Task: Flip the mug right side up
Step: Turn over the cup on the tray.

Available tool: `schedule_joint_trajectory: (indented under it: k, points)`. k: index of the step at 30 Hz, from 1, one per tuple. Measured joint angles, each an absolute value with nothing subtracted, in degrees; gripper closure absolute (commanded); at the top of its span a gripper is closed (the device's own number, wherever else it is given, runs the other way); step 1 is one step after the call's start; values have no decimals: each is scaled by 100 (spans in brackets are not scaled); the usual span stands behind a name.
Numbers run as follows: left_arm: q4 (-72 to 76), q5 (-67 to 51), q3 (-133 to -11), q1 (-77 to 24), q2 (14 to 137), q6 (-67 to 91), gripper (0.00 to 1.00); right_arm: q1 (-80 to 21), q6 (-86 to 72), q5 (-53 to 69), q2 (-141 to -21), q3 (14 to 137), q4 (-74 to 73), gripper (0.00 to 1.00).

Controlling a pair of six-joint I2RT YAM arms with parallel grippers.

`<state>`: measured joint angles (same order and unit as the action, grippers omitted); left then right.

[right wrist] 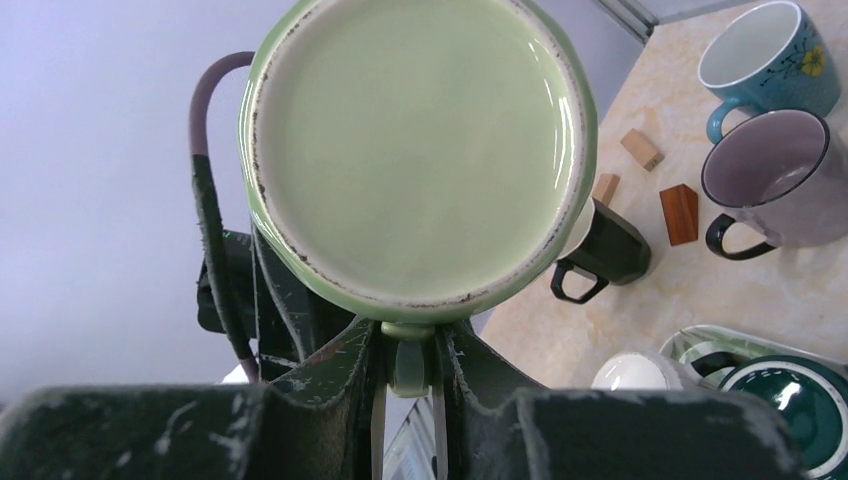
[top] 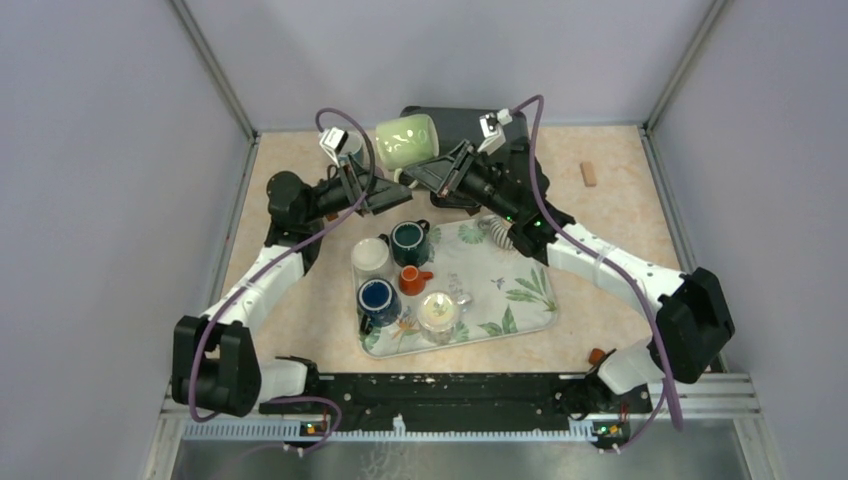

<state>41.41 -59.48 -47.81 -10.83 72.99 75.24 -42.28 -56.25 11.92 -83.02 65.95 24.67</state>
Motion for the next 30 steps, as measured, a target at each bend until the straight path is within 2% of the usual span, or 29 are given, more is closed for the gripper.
schedule_joint_trajectory:
  k: [8,20,30]
  points:
    - [4392,-5780,-4746,-1334,7334,7725,50,-4235,-5717,1190,-8331,6475,2598,100]
    - [5041,-5470,-4532,-1404,7491,8211,62,-4276,-5734,1188,-8344,6414,2731,100]
    - [5192,-5308,-4475,-1404,7494,8335,64,-4305,-5734,1186,-8353,6368,2884,100]
